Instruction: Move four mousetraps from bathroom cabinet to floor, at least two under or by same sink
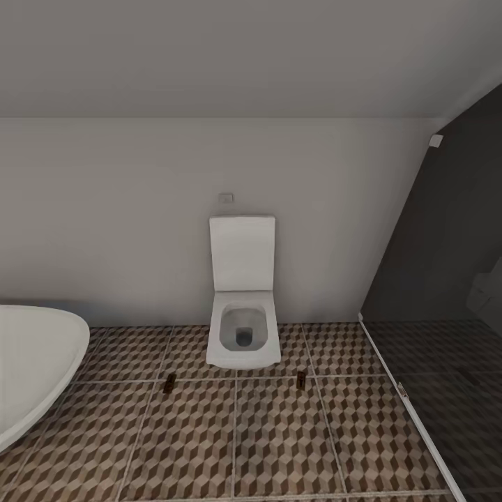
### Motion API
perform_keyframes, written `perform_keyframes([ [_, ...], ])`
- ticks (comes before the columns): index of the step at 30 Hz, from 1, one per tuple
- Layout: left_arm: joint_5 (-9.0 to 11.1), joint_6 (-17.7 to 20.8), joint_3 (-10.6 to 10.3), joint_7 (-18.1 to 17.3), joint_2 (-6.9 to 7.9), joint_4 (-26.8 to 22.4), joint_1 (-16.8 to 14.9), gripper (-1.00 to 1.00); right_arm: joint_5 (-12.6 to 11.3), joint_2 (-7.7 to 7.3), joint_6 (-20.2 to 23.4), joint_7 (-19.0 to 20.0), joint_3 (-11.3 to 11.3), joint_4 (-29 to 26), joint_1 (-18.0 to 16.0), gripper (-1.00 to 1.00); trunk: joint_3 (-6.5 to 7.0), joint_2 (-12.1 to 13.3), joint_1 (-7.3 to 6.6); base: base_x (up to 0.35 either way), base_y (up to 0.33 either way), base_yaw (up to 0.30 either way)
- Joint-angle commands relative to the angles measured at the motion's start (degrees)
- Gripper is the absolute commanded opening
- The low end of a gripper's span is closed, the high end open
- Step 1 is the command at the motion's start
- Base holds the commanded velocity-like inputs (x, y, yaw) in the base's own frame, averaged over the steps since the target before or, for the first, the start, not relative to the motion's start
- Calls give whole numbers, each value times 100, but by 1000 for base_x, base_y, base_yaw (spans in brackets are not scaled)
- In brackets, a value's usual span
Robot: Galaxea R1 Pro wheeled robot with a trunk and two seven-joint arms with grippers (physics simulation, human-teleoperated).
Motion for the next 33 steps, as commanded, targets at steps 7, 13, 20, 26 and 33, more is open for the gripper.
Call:
perform_keyframes([
  [7,61,-17,-47,-21,2,-12,-9,100,-53,4,-38,2,48,21,-9,100,-5,-3,0,0,0,0],
  [13,61,-17,-47,-21,0,-12,-9,100,-53,3,-38,2,48,21,-7,100,-5,-3,0,0,0,0],
  [20,61,-17,-47,-21,-1,-12,-9,100,-53,4,-38,2,48,21,-8,100,-5,-3,0,0,0,0],
  [26,61,-17,-47,-21,2,-12,-9,100,-53,2,-38,2,48,21,-7,100,-5,-3,0,0,0,0],
  [33,61,-17,-47,-21,1,-12,-9,100,-53,3,-38,2,48,21,-7,100,-5,-3,0,0,0,0],
])
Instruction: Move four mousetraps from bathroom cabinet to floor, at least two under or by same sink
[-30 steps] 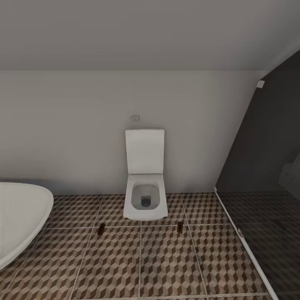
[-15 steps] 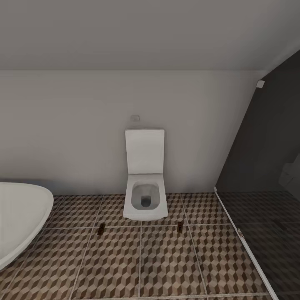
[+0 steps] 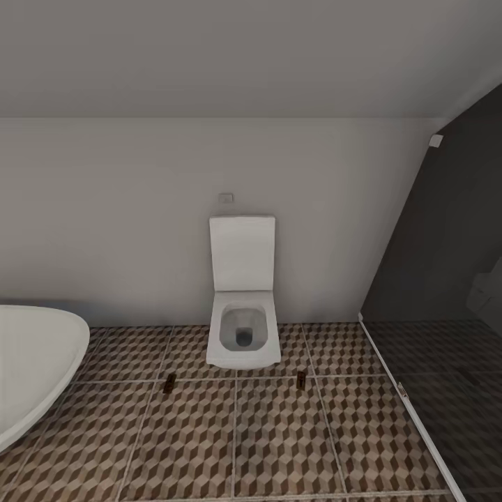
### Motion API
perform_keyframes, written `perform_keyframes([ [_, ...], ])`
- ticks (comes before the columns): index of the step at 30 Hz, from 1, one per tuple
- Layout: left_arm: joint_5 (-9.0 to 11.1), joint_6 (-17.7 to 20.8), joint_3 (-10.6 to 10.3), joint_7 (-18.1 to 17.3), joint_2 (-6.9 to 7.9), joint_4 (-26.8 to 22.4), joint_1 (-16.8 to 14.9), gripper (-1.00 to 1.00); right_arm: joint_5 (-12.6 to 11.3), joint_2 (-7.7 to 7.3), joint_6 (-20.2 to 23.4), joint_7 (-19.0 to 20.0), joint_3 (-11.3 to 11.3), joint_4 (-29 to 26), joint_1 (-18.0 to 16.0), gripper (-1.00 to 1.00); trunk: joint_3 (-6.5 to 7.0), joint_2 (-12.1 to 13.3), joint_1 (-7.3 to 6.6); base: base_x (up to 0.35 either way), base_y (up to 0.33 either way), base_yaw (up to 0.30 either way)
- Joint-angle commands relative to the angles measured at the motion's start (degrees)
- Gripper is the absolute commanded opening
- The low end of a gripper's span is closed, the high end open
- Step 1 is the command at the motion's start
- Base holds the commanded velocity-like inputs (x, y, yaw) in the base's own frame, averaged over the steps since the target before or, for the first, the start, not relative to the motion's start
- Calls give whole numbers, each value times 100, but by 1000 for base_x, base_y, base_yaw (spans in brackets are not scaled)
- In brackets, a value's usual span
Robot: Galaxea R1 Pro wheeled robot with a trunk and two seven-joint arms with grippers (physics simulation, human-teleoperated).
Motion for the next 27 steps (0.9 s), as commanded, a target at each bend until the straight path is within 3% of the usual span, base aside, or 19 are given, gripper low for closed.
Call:
perform_keyframes([
  [1,61,-17,-47,-21,3,-12,-9,100,-53,2,-38,2,48,21,-8,100,-5,-3,0,0,0,0],
  [27,61,-17,-47,-21,4,-12,-9,100,-53,2,-38,2,50,21,-9,100,-5,-3,0,0,0,0],
])
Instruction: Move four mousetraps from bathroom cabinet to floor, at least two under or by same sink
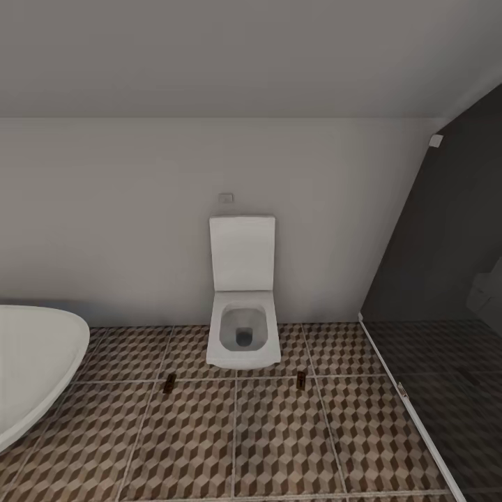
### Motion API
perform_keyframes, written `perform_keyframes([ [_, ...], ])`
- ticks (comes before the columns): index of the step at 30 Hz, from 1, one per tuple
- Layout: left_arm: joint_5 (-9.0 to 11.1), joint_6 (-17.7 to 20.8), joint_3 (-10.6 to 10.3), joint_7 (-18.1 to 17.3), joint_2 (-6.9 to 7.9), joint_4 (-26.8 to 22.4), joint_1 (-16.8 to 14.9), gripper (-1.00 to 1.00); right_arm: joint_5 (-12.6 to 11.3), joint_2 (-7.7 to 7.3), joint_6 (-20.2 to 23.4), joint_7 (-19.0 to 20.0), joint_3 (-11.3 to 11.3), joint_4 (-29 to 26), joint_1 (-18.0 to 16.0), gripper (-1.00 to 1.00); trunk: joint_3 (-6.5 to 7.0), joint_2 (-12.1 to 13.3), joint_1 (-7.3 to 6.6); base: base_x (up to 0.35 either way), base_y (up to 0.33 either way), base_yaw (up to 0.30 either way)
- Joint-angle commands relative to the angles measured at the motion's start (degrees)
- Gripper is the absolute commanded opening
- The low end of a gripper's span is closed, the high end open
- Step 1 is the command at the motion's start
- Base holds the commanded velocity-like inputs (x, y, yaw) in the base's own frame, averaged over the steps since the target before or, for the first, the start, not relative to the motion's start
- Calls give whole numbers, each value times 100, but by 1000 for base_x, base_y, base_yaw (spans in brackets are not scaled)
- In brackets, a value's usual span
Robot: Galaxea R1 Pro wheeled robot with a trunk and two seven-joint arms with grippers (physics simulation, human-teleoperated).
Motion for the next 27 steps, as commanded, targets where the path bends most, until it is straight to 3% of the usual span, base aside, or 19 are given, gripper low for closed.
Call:
perform_keyframes([
  [1,61,-17,-47,-23,2,-12,-9,100,-53,2,-38,2,48,21,-8,100,-5,-3,0,0,0,0],
  [27,61,-17,-47,-21,1,-12,-9,100,-53,3,-38,2,47,21,-7,100,-5,-3,0,0,0,0],
])
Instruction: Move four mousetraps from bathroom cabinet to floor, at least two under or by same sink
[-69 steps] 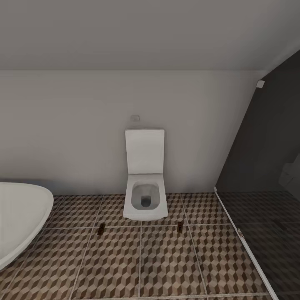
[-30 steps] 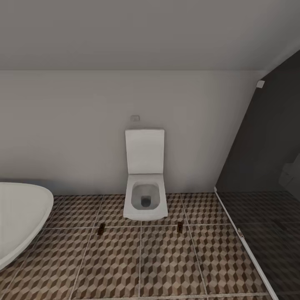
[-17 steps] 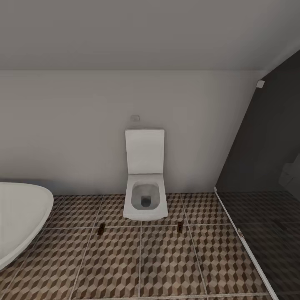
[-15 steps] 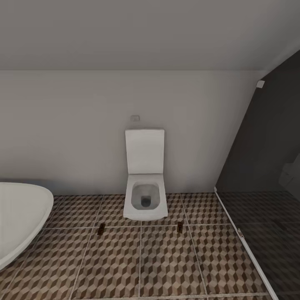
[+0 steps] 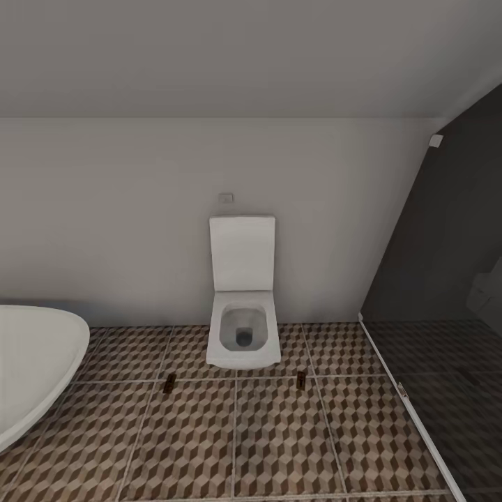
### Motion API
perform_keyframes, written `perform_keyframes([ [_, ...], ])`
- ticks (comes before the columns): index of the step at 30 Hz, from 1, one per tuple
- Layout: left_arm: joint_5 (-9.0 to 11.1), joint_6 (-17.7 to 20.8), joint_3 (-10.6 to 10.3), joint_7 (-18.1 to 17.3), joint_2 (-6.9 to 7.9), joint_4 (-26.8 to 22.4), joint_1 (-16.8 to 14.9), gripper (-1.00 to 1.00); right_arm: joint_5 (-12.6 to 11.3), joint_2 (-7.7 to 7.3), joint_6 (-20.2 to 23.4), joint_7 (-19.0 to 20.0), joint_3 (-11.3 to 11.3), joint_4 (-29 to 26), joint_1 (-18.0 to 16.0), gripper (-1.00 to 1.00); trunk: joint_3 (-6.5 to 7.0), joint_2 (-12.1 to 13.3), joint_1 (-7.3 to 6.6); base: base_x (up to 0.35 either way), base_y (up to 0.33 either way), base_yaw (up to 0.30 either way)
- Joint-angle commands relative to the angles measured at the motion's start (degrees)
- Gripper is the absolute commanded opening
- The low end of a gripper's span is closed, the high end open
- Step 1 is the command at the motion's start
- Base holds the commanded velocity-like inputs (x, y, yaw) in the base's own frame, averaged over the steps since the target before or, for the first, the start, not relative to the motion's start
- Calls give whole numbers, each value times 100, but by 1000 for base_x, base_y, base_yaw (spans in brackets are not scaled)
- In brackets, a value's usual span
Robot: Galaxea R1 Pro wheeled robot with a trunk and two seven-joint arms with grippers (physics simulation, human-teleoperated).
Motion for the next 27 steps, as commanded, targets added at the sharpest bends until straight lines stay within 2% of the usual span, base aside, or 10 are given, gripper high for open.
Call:
perform_keyframes([
  [1,61,-17,-47,-21,3,-12,-9,100,-53,2,-38,2,48,21,-8,100,-5,-3,0,0,0,0],
  [27,61,-17,-47,-21,2,-12,-9,100,-53,3,-38,2,48,21,-9,100,-5,-3,0,0,0,0],
])
